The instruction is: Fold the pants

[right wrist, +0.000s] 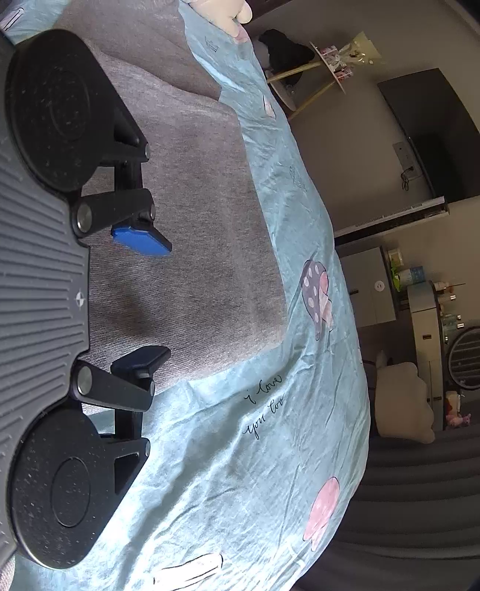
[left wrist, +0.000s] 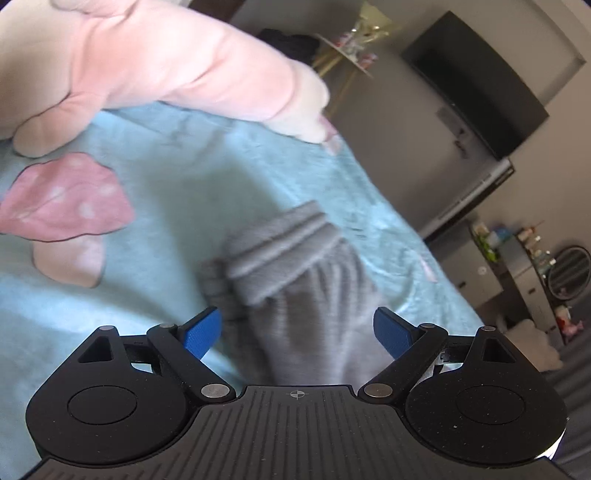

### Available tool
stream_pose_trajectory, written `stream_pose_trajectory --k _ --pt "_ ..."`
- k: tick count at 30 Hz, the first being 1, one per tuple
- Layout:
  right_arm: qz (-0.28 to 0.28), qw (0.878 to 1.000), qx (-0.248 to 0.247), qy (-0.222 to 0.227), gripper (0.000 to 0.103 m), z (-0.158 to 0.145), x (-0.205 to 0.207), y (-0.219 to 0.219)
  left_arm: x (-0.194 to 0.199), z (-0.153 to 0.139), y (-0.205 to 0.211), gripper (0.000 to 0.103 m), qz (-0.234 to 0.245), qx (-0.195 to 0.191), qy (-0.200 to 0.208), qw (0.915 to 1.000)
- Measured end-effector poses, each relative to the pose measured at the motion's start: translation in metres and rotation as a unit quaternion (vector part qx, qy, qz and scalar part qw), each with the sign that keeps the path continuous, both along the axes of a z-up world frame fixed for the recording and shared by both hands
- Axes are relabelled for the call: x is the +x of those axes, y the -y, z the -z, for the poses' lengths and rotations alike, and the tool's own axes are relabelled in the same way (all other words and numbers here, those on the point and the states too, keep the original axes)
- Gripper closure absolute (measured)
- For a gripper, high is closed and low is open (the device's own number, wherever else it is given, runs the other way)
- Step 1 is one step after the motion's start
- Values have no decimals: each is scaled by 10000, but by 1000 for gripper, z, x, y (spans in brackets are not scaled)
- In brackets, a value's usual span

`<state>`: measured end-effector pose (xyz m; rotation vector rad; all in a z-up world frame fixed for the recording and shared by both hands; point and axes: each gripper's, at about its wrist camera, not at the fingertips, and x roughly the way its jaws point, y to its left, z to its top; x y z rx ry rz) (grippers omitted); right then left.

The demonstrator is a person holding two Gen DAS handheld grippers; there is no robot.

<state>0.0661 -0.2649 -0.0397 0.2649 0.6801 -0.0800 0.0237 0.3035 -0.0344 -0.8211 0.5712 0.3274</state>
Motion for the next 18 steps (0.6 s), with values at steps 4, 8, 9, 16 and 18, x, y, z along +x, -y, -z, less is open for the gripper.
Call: stream_pose_trajectory --k 4,8,9,16,18 --pt "38 10000 59 -4 47 -1 0 2 8 22 -11 10 148 -477 8 9988" --pt "87 9999 128 -4 45 -1 0 4 27 49 -13 10 125 -722 -224 9971" --pt "97 9999 143 -7 45 0 0 5 30 54 -14 10 105 -819 -170 9964" --pt "101 9998 183 -42 45 3 3 6 41 64 -23 59 -147 -1053 -245 9940" --pt "77 9998 199 -33 45 3 3 7 38 59 -24 65 -63 -1023 -229 9945"
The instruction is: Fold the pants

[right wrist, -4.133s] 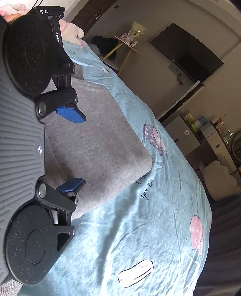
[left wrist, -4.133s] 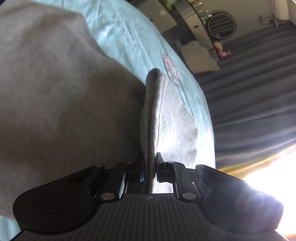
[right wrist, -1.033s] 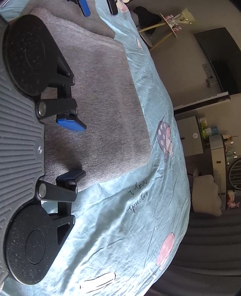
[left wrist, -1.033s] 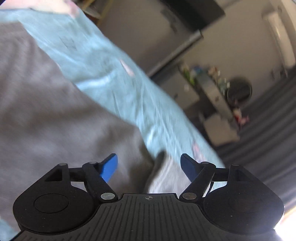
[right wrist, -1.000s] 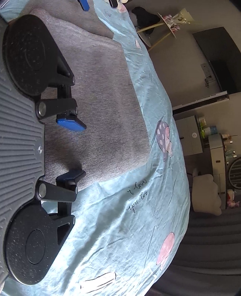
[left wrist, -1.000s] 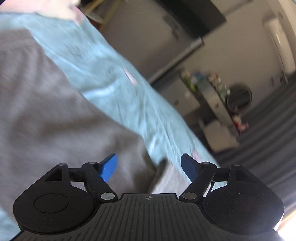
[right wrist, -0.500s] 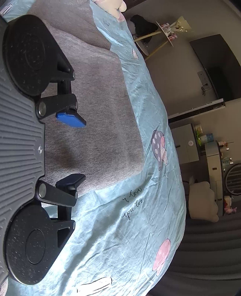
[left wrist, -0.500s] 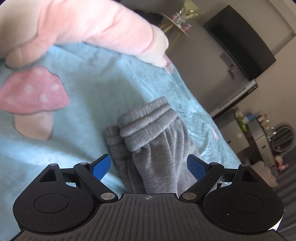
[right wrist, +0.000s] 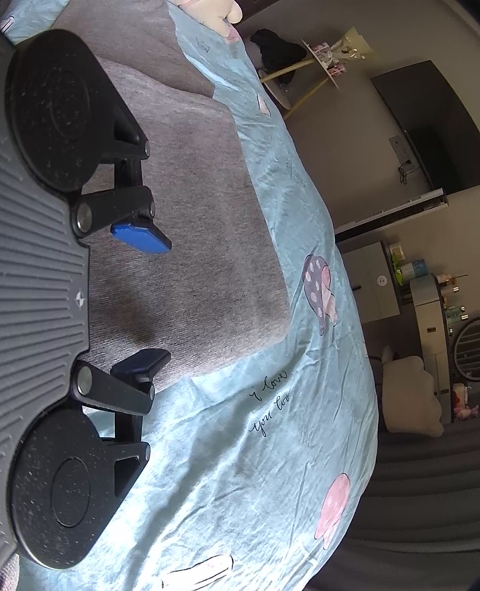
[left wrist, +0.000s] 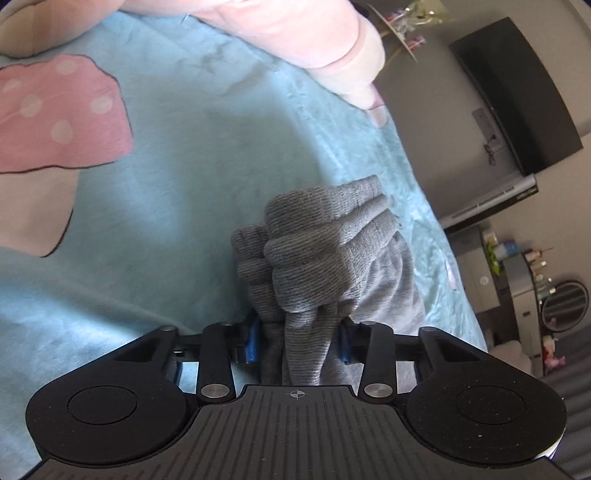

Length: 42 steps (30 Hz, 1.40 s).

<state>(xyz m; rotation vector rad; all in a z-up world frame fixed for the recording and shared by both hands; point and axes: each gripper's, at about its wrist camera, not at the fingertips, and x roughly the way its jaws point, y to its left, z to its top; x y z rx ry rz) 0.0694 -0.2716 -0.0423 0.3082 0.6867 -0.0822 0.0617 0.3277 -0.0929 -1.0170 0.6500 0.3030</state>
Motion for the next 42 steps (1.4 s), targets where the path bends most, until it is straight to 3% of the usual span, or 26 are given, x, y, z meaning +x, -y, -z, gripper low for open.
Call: stream_pose_trajectory --k 4,7,11,14,18,20,22,23,25,26,28,31,34,35,39,42 --pt "30 10000 54 14 45 0 0 3 -5 -41 20 71 322 741 233 9965" --pt "70 9998 165 64 45 -1 -2 7 -6 -86 55 72 715 1610 509 9830" --pt "72 9994 292 164 45 -4 -5 11 -10 -147 127 73 1433 2676 1136 9460" --pt "45 9990 360 260 45 -6 -8 13 -15 -177 194 74 2074 3039 1693 9143" --pt "46 9979 523 382 45 -9 -16 20 -17 -174 282 74 2940 3428 2035 8687" --pt "49 9972 625 414 45 -10 -19 24 -14 -155 318 72 3340 3408 1874 8586" --pt "20 9964 732 429 45 -10 -21 27 -7 -129 346 54 3670 3290 1525 8566" --pt "3 9961 774 423 45 -10 -22 27 -5 -116 356 51 3821 3233 1325 8555" --pt "-27 9958 826 399 45 -10 -21 27 -5 -96 370 24 4002 3130 955 8560" --pt "-62 9955 861 386 45 -9 -21 27 -6 -90 372 20 4065 3032 784 8583" --pt "-142 9950 924 353 45 -7 -21 27 -14 -85 364 18 4137 2709 694 8664" --pt "-273 9939 1030 284 45 -5 -18 27 -24 -93 336 9 3762 2341 567 8947" --pt "-523 9912 1203 167 45 -3 -13 24 -33 -101 306 7 3188 2511 341 9133" --pt "-628 9898 1273 100 45 -2 -10 22 -28 -104 297 7 3053 2714 214 9125" --pt "-970 9815 1623 -297 44 3 7 12 -23 -95 278 7 2774 3443 -457 8958" --pt "-1010 9782 1758 -447 40 3 18 8 -16 -84 261 7 2805 2929 -734 9111"
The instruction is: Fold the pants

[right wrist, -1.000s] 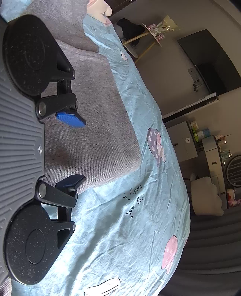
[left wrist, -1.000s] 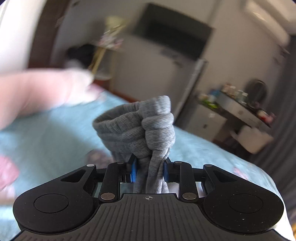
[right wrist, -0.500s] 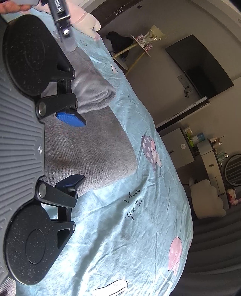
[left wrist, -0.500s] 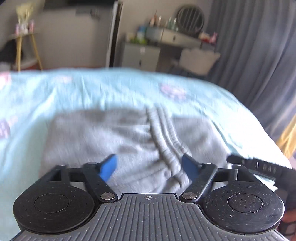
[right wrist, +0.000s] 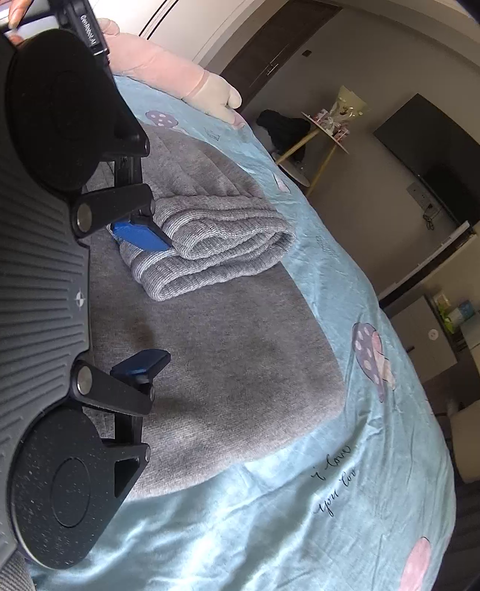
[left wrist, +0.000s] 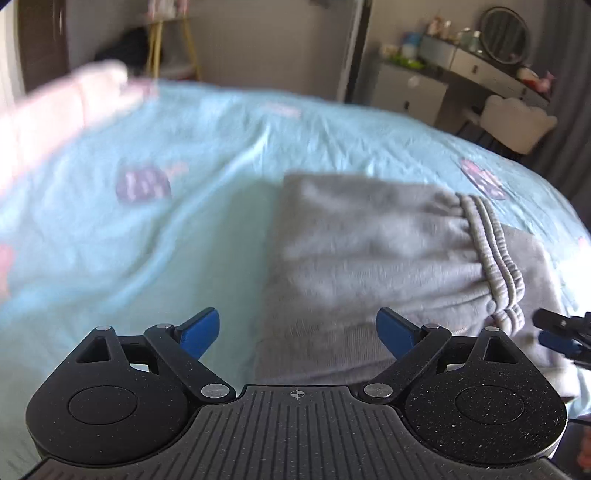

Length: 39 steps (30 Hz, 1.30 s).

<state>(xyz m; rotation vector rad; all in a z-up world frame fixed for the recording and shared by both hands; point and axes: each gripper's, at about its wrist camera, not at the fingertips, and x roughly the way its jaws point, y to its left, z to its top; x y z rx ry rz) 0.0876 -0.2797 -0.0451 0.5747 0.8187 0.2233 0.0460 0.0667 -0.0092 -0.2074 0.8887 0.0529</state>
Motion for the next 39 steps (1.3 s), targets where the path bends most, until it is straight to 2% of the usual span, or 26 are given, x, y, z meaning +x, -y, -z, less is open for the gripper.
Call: stream_pose_trajectory --k 3,5,8,10,12,14,21,30,39 --pt "-8 9999 116 -95 34 -2 9 -1 1 6 -5 7 46 -191 -174 9997" --pt "-38 9994 264 -222 31 -1 15 0 -2 6 2 7 444 -295 -195 9984" --pt "-29 9985 392 -375 28 5 18 -2 -6 11 20 7 905 -49 -296 9954" --pt "-20 9987 322 -392 28 8 17 -7 -1 15 28 7 962 133 -440 9943" --pt "-10 9988 291 -384 27 10 16 -10 7 23 31 7 985 142 -694 9926" --pt "10 9987 340 -387 25 9 16 -9 9 25 33 7 1050 111 -702 9919" --pt "2 9982 397 -447 25 7 23 -6 15 33 40 4 983 369 -959 9898" --pt "-266 9981 294 -477 25 2 42 -12 17 34 32 4 652 314 -1067 9917" --pt "-632 9949 478 -626 18 11 67 -22 13 28 9 4 187 42 -1244 9920"
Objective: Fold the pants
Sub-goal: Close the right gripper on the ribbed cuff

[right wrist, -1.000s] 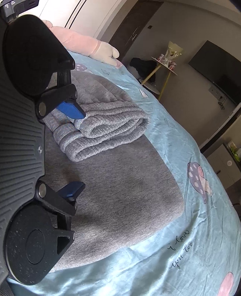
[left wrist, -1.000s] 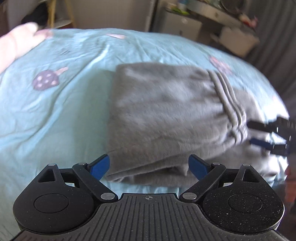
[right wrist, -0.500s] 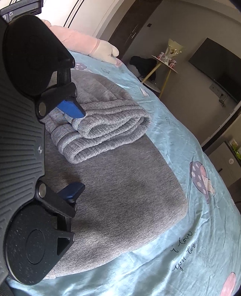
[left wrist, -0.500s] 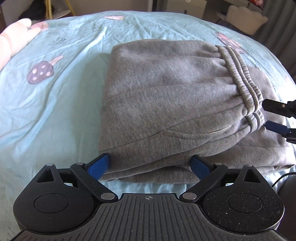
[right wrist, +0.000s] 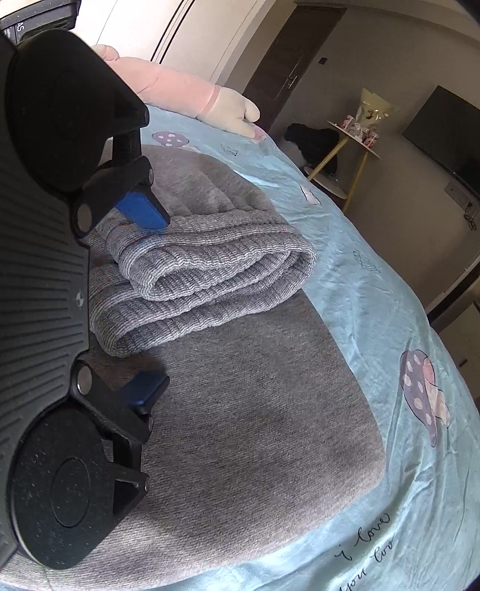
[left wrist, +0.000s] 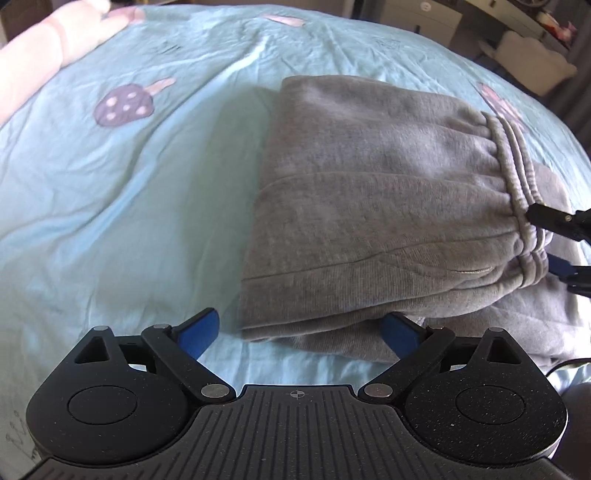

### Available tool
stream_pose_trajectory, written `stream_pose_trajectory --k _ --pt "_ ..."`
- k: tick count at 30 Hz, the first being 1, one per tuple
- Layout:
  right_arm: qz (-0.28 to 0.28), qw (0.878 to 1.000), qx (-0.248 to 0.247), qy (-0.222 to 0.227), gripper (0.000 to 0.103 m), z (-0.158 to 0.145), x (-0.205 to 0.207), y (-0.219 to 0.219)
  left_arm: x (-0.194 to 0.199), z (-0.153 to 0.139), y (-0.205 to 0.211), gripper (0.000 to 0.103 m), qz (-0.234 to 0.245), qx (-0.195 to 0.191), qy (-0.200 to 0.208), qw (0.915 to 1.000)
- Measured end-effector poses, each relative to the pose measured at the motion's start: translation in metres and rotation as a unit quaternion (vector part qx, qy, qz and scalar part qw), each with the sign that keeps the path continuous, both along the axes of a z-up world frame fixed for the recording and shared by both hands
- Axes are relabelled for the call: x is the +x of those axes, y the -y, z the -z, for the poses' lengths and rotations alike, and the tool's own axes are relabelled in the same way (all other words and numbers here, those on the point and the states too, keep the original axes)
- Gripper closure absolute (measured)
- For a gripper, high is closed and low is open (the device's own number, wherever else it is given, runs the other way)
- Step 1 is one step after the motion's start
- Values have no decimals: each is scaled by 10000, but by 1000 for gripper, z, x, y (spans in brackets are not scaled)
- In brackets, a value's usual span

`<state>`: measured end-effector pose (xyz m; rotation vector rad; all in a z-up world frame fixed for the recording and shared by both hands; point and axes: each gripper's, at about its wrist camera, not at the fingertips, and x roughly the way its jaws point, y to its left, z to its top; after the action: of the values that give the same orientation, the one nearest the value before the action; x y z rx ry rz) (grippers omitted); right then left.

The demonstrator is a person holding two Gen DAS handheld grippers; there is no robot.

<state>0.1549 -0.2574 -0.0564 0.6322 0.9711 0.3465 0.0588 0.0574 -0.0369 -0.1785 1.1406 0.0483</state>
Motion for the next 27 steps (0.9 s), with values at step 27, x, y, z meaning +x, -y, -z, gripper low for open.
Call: stream_pose_trajectory --k 27 --pt "-479 9977 402 -273 29 9 41 -18 -12 -4 -46 5 -544 -744 568 9941"
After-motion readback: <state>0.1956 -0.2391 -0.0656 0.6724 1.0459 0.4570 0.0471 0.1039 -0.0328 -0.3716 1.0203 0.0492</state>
